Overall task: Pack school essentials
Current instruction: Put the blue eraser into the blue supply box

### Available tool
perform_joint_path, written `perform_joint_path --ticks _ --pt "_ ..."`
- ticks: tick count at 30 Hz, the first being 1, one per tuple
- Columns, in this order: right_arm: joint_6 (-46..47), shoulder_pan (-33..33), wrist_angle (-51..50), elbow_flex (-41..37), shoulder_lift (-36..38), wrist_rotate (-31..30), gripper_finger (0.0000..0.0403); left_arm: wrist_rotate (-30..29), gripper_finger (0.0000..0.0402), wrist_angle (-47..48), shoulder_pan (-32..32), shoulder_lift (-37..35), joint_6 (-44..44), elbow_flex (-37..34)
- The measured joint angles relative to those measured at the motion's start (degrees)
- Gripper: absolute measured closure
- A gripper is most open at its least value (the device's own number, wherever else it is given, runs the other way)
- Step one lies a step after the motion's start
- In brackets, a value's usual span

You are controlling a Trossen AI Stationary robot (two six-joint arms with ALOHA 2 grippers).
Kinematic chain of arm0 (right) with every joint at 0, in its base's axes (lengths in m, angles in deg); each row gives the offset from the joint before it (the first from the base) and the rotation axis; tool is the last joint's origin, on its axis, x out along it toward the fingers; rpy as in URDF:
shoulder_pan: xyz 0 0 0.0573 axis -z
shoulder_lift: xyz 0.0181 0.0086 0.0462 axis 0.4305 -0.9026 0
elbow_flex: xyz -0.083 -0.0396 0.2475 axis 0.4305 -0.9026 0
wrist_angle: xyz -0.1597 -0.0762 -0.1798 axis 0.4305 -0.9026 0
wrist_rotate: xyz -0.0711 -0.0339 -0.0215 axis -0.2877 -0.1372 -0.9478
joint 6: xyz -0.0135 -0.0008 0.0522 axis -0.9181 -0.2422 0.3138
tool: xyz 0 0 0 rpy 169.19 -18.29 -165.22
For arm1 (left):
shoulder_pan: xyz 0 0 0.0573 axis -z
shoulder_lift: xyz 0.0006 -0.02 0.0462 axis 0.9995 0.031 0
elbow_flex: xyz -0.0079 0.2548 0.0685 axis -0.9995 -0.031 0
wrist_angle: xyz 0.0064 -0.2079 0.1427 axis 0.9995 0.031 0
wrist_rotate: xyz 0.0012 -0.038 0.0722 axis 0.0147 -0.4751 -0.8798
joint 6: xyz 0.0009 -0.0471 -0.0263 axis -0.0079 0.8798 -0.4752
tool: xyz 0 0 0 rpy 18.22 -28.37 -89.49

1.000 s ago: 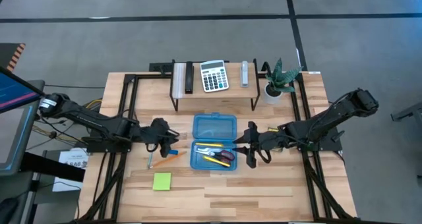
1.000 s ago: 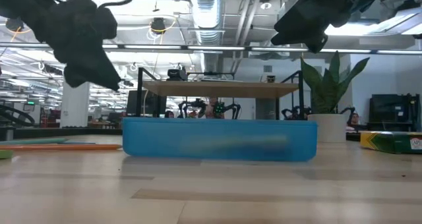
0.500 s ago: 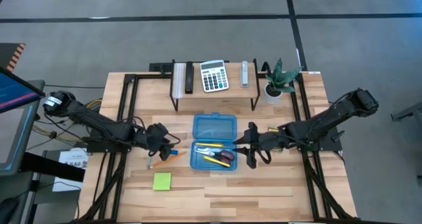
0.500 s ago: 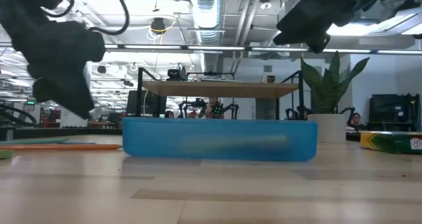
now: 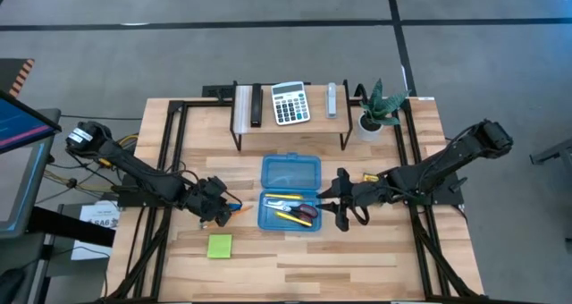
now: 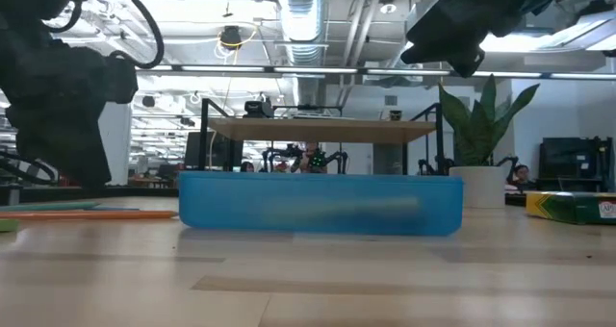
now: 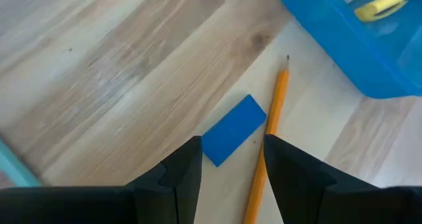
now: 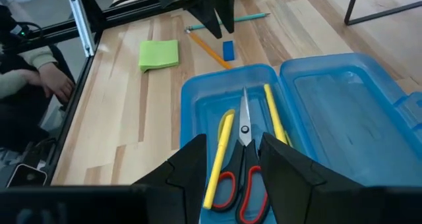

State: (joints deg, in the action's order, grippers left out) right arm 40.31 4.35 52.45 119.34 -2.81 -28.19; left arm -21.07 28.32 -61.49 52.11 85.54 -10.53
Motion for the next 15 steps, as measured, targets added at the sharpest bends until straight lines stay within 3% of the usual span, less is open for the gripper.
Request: perform_joint_path --ticks 7,15 --pt "0.0 0.0 0.0 0.0 0.0 0.0 0.0244 -0.3 0.0252 2.7 0.7 0.0 6.5 0.0" --pt "0.0 0.0 0.0 0.0 0.0 0.0 0.0244 1.3 0.0252 1.2 0.7 3.9 8.1 0.0"
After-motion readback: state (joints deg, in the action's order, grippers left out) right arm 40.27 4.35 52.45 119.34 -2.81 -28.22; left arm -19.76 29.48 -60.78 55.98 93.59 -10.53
